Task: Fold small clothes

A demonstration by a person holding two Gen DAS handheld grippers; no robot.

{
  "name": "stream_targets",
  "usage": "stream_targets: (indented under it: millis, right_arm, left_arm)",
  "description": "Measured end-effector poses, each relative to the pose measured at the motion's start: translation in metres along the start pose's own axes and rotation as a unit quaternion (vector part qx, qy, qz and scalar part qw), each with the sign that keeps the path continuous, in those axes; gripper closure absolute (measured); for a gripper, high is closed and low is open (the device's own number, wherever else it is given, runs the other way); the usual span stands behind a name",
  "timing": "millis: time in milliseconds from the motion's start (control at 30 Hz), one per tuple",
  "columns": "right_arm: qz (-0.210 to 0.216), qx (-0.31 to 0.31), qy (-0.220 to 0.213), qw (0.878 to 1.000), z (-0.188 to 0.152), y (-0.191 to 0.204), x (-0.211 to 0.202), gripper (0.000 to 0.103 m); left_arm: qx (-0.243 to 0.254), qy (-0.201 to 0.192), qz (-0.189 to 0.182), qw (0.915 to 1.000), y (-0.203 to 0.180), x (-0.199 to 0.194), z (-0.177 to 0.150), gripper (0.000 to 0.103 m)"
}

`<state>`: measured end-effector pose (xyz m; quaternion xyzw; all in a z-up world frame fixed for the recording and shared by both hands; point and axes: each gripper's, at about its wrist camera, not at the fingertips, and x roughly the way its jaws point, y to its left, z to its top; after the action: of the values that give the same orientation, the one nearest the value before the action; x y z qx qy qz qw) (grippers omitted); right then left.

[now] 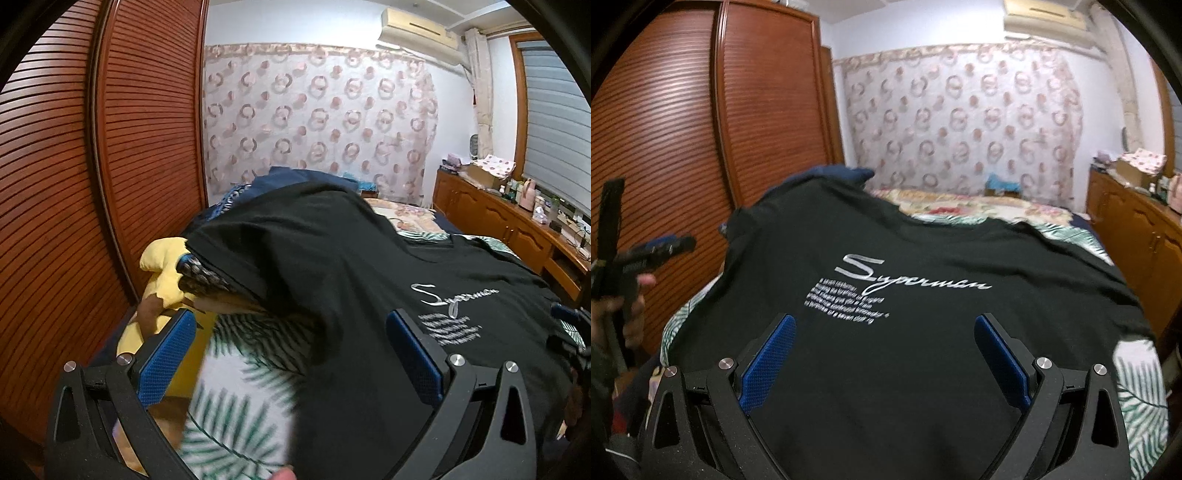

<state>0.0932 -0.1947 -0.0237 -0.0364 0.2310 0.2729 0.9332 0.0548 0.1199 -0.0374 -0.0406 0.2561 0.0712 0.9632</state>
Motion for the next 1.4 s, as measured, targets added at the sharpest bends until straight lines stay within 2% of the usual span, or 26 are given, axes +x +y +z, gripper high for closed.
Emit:
stream_targets:
  millis: [67,267,500,700,767,1067,1167,1233,1267,1300,1400]
  right_arm:
    - [0.009,-0.004,0.013,1.0,0.004,-0.005,0.006,0.005]
    - [0.019,-0.023,0.033,0.999,0.025,-0.012,0.023,0.005]
    - [0.028,-0.036,0.04,0.998,0.033,-0.014,0.031,0.005]
    - [0.011,-0.036,0.036,0.999,0.029,-0.008,0.04,0.005]
    - [0.012,-0.029,0.035,0.999,0.026,-0.002,0.04,0.005]
    - [0.011,-0.029,0.03,0.999,0.025,0.007,0.039,0.005]
    - [0.011,-0.032,0.029,0.999,0.023,0.011,0.038,0.005]
    - [0.011,-0.032,0.028,0.999,0.022,0.01,0.037,0.005]
    - [0.011,-0.032,0.027,0.999,0.022,0.011,0.036,0.005]
    - [0.011,-0.031,0.027,0.999,0.023,0.01,0.037,0.005]
    - [0.013,-0.03,0.026,0.999,0.023,0.008,0.037,0.005]
  left_arm:
    - [-0.004,0.006,-0.007,0.9999,0.01,0.008,0.008,0.001]
    - [-0.025,0.025,-0.012,0.9993,0.043,0.037,0.035,0.014]
    - [-0.035,0.064,-0.009,0.9973,0.068,0.076,0.053,0.039]
    - [-0.002,0.116,0.015,0.9932,0.071,0.121,0.062,0.04]
    - [0.0,0.129,0.009,0.9916,0.072,0.132,0.063,0.04]
    - [0.053,0.146,0.015,0.9877,0.063,0.149,0.07,0.037]
    - [0.053,0.158,0.013,0.9859,0.064,0.156,0.071,0.038]
    - [0.041,0.159,0.004,0.9864,0.065,0.157,0.071,0.056]
    - [0.04,0.153,0.008,0.9873,0.066,0.155,0.071,0.062]
    - [0.044,0.148,0.017,0.9878,0.065,0.154,0.071,0.073]
    - [0.058,0.137,0.017,0.9887,0.06,0.145,0.071,0.088]
